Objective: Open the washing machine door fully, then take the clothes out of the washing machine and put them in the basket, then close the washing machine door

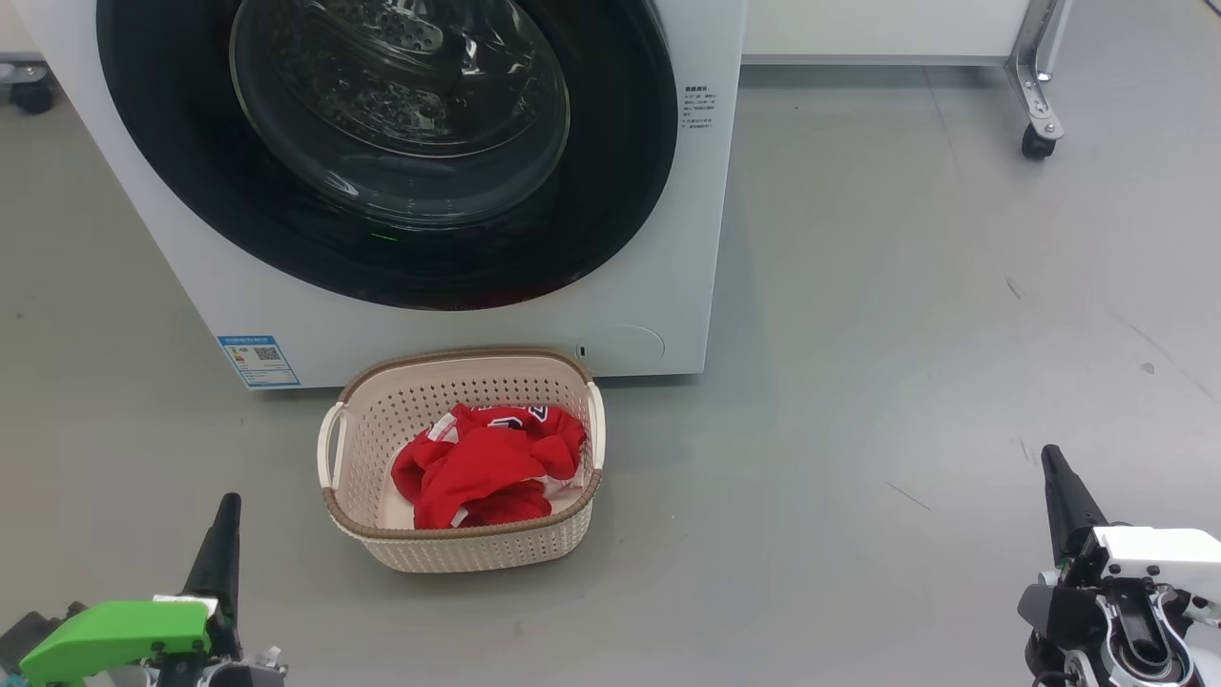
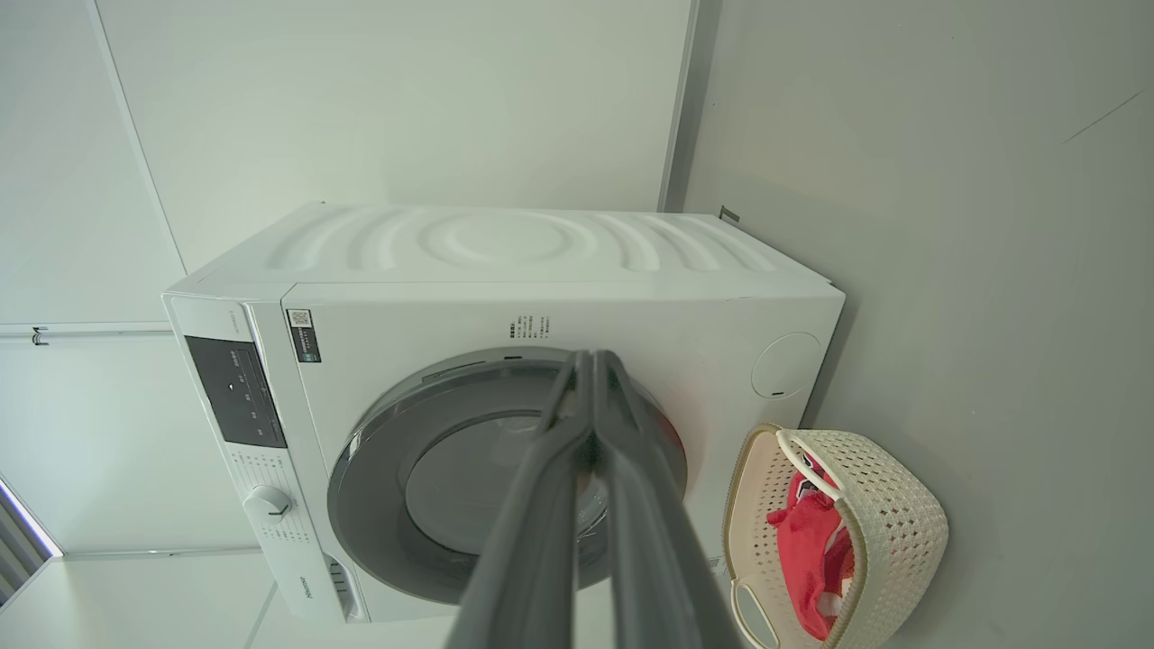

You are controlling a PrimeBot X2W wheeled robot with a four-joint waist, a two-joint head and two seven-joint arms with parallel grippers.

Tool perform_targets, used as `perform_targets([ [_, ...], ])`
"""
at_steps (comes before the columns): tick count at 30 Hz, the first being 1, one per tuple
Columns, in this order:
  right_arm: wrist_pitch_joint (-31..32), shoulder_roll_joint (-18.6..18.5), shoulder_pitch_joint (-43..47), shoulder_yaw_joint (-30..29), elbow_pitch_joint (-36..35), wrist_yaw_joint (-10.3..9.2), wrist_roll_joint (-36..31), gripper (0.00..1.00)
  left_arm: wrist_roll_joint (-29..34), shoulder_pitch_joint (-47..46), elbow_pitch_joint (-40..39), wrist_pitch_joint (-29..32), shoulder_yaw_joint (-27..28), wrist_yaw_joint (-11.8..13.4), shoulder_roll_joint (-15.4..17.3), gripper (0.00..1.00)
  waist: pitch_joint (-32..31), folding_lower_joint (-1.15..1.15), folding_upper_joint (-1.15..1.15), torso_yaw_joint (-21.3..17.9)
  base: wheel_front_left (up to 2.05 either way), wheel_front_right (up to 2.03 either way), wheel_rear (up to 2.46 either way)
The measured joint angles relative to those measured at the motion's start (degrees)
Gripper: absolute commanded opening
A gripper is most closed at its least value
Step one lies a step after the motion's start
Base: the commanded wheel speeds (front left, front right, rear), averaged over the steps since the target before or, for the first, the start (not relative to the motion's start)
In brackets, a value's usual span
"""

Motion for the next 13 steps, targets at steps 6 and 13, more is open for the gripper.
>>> perform_targets([
  [6,0.0,0.0,0.0,0.0,0.0,0.00,0.0,0.00,0.0,0.0,0.0,0.0,0.0,0.0,0.0,0.00,0.0,0.00,0.00,0.0,0.00,0.00,0.00],
  [13,0.0,0.0,0.0,-0.1,0.0,0.00,0.0,0.00,0.0,0.0,0.0,0.0,0.0,0.0,0.0,0.00,0.0,0.00,0.00,0.0,0.00,0.00,0.00],
])
